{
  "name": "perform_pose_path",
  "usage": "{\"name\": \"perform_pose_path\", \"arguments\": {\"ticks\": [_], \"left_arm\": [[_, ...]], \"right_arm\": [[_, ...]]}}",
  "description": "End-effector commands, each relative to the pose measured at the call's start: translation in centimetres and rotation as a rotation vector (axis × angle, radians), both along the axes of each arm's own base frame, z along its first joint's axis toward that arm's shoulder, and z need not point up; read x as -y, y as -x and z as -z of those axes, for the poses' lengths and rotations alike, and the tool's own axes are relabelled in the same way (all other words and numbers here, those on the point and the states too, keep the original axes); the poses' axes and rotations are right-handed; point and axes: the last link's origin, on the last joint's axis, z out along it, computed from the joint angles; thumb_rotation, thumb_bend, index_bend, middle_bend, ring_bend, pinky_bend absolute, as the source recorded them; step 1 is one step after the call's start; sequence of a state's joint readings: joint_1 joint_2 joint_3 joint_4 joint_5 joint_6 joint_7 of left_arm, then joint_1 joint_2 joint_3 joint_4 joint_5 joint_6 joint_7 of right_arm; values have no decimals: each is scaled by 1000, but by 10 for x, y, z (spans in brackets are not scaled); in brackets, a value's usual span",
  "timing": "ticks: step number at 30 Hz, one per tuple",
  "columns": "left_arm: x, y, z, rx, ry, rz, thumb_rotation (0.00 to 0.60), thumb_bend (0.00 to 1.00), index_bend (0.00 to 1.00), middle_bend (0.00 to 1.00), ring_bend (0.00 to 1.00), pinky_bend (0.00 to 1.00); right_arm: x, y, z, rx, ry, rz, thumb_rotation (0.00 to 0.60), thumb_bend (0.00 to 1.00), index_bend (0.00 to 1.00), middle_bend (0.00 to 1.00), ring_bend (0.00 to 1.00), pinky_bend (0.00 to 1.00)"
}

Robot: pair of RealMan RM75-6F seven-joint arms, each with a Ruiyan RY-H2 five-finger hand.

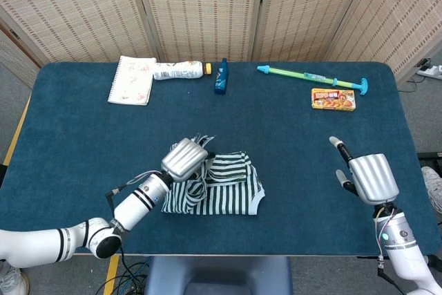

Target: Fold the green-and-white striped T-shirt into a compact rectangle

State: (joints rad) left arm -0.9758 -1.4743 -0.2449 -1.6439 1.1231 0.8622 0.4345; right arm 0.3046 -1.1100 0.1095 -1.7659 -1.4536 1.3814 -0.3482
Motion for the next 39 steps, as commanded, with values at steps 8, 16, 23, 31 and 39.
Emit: {"name": "perform_pose_path", "arguments": {"ticks": [8,16,23,31,39], "left_arm": [[1,-35,44,-64,1,21,600,629,610,929,842,998],[-2,-50,68,-78,7,-17,600,628,601,929,842,998],[-4,-69,78,-74,10,-38,600,627,597,929,842,998],[-1,-88,88,-82,21,-37,600,628,595,927,842,998],[8,-97,104,-137,22,-7,600,626,543,912,830,998]], "right_arm": [[-2,2,-1,-1,2,7,600,338,158,982,1000,1000],[-1,5,-1,-5,-2,18,600,337,158,982,1000,1000],[-1,8,-2,-6,-1,27,600,337,158,982,1000,1000],[-2,13,-6,-8,6,41,600,337,158,982,1000,1000],[-3,18,-7,-8,8,56,600,337,158,982,1000,1000]]}}
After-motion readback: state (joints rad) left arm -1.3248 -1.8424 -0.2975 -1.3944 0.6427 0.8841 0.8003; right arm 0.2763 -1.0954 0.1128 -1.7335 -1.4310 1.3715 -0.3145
